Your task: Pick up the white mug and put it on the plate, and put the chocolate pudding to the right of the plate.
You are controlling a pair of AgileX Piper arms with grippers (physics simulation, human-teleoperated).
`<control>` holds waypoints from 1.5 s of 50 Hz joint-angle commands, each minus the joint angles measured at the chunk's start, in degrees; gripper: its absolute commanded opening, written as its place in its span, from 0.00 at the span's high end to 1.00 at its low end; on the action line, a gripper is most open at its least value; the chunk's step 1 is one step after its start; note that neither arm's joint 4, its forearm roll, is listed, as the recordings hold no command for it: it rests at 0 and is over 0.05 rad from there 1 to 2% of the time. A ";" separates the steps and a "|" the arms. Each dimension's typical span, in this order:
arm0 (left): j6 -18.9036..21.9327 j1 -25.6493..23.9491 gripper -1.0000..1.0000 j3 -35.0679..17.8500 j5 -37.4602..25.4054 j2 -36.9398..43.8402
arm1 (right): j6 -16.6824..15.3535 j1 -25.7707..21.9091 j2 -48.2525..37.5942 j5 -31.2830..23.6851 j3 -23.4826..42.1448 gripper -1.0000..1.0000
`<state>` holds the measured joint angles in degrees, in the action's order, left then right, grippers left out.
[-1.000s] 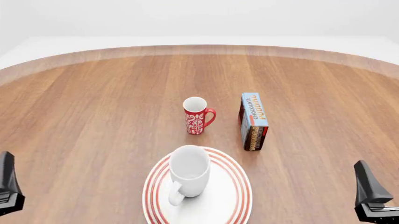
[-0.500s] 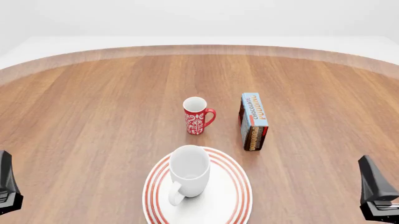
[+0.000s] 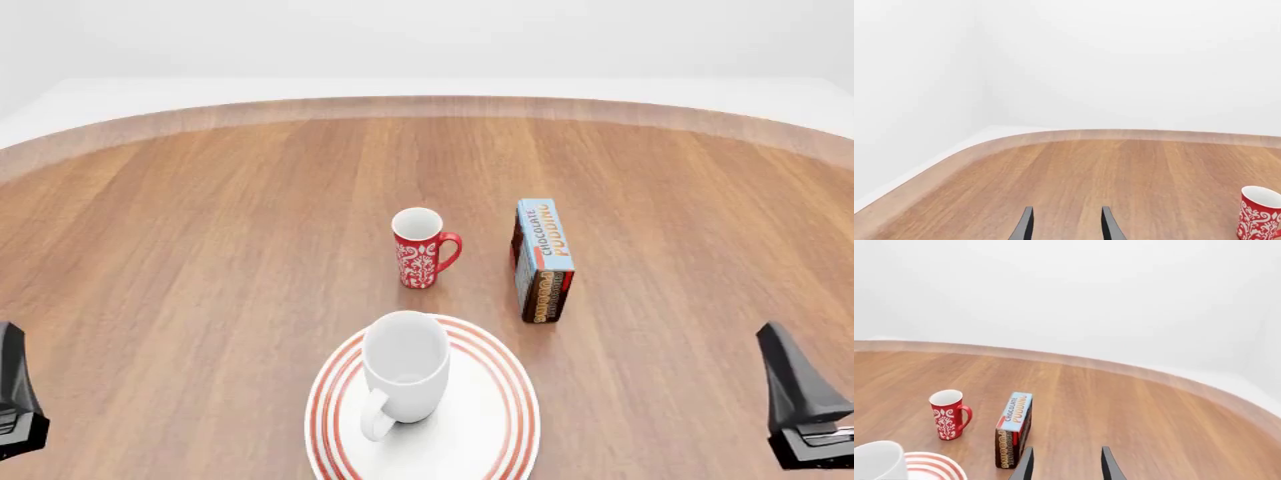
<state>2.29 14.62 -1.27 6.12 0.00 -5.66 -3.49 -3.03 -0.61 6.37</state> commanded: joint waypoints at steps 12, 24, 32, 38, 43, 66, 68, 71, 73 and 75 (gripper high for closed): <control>0.16 0.01 0.00 -0.34 -0.30 0.00 | -2.67 -4.94 -6.27 5.18 1.86 0.00; 0.10 0.11 0.00 -0.33 -0.35 0.00 | -4.03 -7.04 -11.68 9.80 3.63 0.00; 0.05 0.17 0.00 -0.30 -0.31 0.00 | -4.25 -7.81 -15.52 12.73 4.17 0.00; -0.04 0.17 0.00 0.01 -0.02 0.00 | -4.64 -8.45 -17.56 13.87 5.13 0.00; -0.06 0.20 0.00 0.13 0.11 0.00 | -4.70 -8.84 -18.43 13.63 6.82 0.00; -0.38 0.55 0.00 0.11 0.36 0.00 | -6.96 -10.79 -24.43 13.77 12.98 0.00; -0.37 0.56 0.00 0.10 0.34 0.00 | -7.30 -11.05 -25.17 14.21 13.33 0.00; -0.34 0.53 0.00 0.11 0.34 0.00 | -7.42 -11.30 -25.91 14.40 13.76 0.00; -0.33 0.51 0.00 0.11 0.33 0.00 | -7.28 -11.42 -26.78 14.43 14.23 0.00; -0.31 0.49 0.00 0.11 0.34 0.00 | -7.29 -11.86 -27.68 14.47 14.64 0.00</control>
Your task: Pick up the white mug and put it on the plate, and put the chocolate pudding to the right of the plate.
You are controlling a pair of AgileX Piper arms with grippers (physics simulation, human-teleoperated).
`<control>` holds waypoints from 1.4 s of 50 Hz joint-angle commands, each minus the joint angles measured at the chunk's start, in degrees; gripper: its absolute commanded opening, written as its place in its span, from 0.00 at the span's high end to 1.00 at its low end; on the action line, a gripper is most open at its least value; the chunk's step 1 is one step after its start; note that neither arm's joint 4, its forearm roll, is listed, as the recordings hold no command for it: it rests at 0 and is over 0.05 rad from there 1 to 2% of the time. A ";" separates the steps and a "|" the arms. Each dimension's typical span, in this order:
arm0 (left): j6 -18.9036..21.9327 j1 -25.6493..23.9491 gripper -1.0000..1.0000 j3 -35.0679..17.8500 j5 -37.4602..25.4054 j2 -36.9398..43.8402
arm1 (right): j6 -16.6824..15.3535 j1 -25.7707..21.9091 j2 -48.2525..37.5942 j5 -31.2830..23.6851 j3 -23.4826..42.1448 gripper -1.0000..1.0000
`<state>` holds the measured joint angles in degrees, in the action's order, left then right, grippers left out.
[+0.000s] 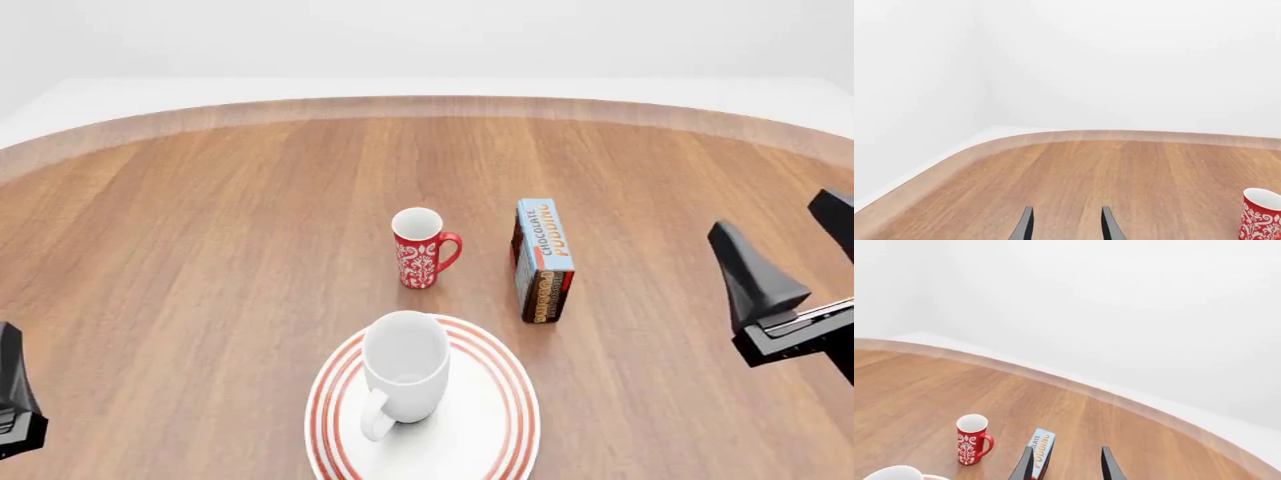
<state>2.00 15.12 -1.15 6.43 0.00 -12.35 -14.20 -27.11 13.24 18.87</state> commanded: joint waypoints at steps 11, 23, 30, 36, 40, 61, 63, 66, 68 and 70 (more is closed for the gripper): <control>0.05 -0.09 0.00 0.03 0.08 0.00 | -0.43 -1.98 -9.30 1.97 3.93 0.00; 0.09 -0.23 0.00 -0.03 0.06 0.00 | -1.48 -2.75 -13.21 3.46 5.10 0.00; 0.14 -0.30 0.00 -0.06 0.06 0.00 | -1.33 -1.86 -17.19 3.18 6.79 0.00; 0.09 -0.25 0.00 -0.09 0.02 0.00 | -1.47 -1.74 -18.85 3.07 7.62 0.00; 0.14 -0.27 0.00 -0.09 0.02 0.00 | -1.49 -1.74 -19.61 3.19 7.92 0.00; 0.01 -0.37 0.00 -0.12 0.12 0.00 | -2.32 -2.64 -25.19 1.69 12.41 0.00; -0.01 -0.40 0.00 -0.14 0.12 0.00 | -2.33 -2.71 -25.75 1.64 12.83 0.00; 0.01 -0.49 0.00 -0.16 0.11 0.00 | -2.52 -2.67 -27.25 2.26 13.26 0.00; 0.02 -0.50 0.00 -0.17 0.09 0.00 | -2.44 -2.62 -28.02 2.32 13.49 0.00; 0.03 -0.52 0.00 -0.20 0.05 0.00 | -2.74 -2.33 -29.43 3.10 13.62 0.00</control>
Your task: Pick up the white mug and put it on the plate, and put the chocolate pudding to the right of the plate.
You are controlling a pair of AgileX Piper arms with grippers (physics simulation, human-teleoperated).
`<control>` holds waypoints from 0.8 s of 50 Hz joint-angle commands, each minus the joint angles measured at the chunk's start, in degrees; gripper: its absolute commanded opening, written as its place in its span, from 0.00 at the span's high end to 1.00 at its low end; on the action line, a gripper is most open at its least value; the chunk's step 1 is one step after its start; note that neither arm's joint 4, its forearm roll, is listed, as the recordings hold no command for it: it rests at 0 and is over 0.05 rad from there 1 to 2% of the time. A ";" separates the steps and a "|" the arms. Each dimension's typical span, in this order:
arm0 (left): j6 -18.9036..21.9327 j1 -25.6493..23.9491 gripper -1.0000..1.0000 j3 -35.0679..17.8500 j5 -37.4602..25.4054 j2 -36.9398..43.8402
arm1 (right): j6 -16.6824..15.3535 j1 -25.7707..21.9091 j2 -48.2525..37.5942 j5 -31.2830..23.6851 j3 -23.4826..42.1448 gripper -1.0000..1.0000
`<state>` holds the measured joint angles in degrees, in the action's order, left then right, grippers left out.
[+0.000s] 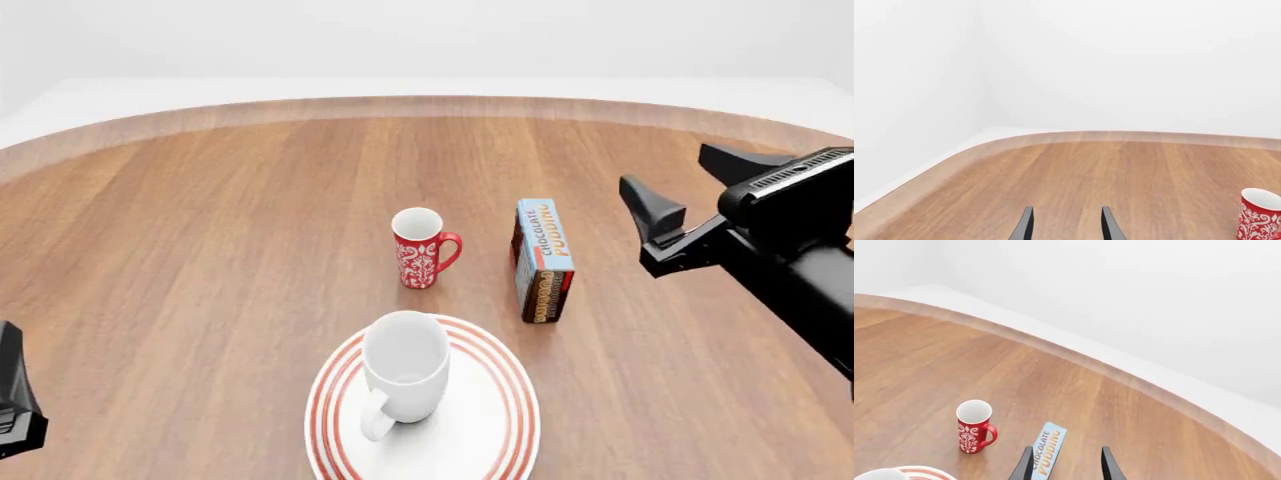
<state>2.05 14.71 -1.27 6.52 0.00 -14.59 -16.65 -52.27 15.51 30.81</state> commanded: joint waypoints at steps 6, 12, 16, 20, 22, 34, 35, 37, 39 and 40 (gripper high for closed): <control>-0.05 -0.12 0.00 -0.15 -0.14 0.00 | -0.67 0.85 -7.80 1.79 2.80 0.00; -0.13 -0.07 0.00 -0.11 -0.07 0.00 | -0.81 1.57 -10.23 2.44 3.67 0.00; -0.19 -0.07 0.00 -0.02 0.04 0.00 | -1.05 1.50 -11.03 2.55 3.93 0.00; -0.25 -0.04 0.00 0.03 0.11 0.00 | -1.20 1.31 -11.59 2.62 4.17 0.00; -0.27 -0.05 0.00 0.07 0.14 0.00 | -1.30 1.08 -12.05 2.54 4.45 0.00; -0.54 -0.03 0.00 0.17 0.30 0.00 | -0.72 0.81 -15.26 1.58 7.24 0.00; -0.55 -0.04 0.00 0.17 0.31 0.00 | -0.72 0.83 -15.48 1.61 7.30 0.00; -0.60 -0.04 0.00 0.16 0.31 0.00 | -0.87 0.76 -16.13 1.92 7.35 0.00; -0.62 -0.05 0.00 0.15 0.31 0.00 | -0.94 0.71 -16.37 2.07 7.34 0.00; -0.67 -0.06 0.00 0.13 0.28 0.00 | -0.95 0.49 -16.86 2.06 7.47 0.00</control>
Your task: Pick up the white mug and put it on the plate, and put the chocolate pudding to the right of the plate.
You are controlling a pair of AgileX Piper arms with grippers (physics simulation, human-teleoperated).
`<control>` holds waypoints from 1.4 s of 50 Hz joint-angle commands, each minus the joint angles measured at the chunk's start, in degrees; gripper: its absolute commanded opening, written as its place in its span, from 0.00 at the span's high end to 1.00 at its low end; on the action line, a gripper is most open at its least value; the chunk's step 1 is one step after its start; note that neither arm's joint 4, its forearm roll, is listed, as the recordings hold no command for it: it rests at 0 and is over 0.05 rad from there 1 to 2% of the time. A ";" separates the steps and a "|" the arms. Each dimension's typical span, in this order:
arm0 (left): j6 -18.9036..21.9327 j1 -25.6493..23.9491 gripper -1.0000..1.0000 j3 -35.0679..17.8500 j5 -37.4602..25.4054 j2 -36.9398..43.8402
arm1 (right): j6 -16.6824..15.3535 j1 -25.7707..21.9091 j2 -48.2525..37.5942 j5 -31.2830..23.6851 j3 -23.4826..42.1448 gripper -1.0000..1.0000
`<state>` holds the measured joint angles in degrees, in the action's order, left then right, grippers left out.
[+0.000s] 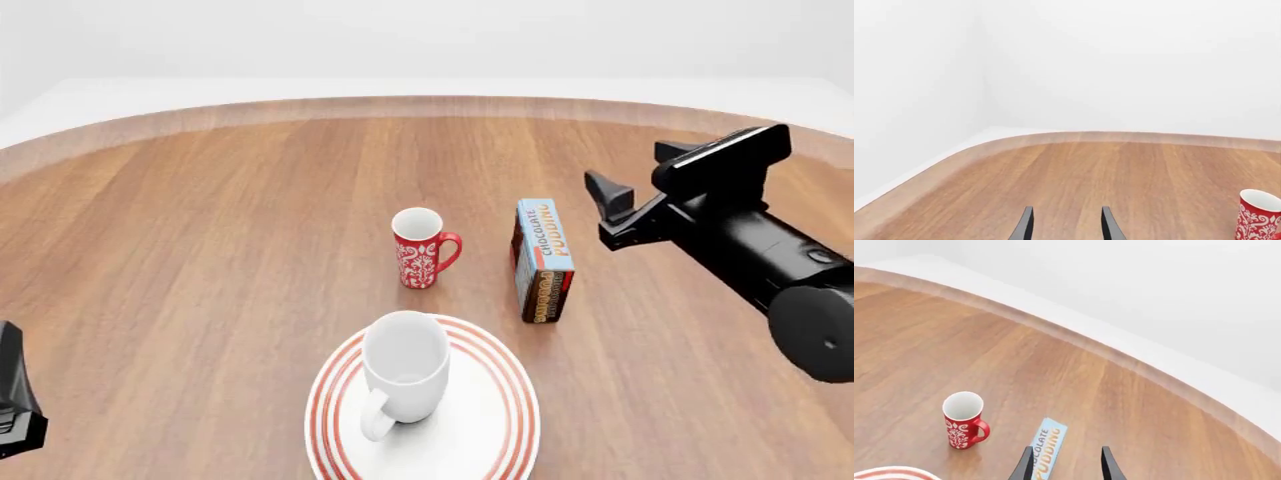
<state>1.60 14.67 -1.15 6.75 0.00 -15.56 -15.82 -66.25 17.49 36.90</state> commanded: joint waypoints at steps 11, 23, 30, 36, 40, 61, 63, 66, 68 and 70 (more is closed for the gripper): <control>-0.24 -0.22 0.00 -0.02 0.00 0.00 | 0.21 -0.86 -5.06 -0.43 2.80 0.00; -0.34 -0.43 0.00 0.09 0.05 0.00 | 2.01 -1.98 -7.13 -3.71 5.98 0.00; -0.40 -0.50 0.00 -0.09 -0.09 0.00 | 3.44 -2.39 -9.10 -5.21 7.58 0.00; -0.38 -0.59 0.00 -0.04 -0.04 0.00 | 4.72 -2.40 -10.50 -6.90 9.34 0.00; -0.38 -0.64 0.00 0.03 0.05 0.00 | 5.43 -2.33 -11.05 -7.61 10.01 0.00; -0.55 -0.88 0.00 0.27 0.39 0.00 | 9.75 -2.72 -14.52 -11.01 13.33 0.00; -0.59 -0.87 0.00 0.31 0.41 0.00 | 10.11 -2.70 -14.89 -11.16 13.45 0.00; -0.47 -1.00 0.00 0.33 0.35 0.00 | 10.63 -2.68 -15.58 -11.37 13.71 0.00; -0.52 -0.97 0.00 0.31 0.37 0.00 | 10.99 -2.72 -15.95 -11.74 14.08 0.00; -0.50 -1.00 0.00 0.29 0.36 0.00 | 12.05 -2.79 -16.57 -12.84 15.10 0.00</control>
<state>1.11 13.78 -0.89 7.08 0.00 -5.82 -18.48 -80.97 6.66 50.04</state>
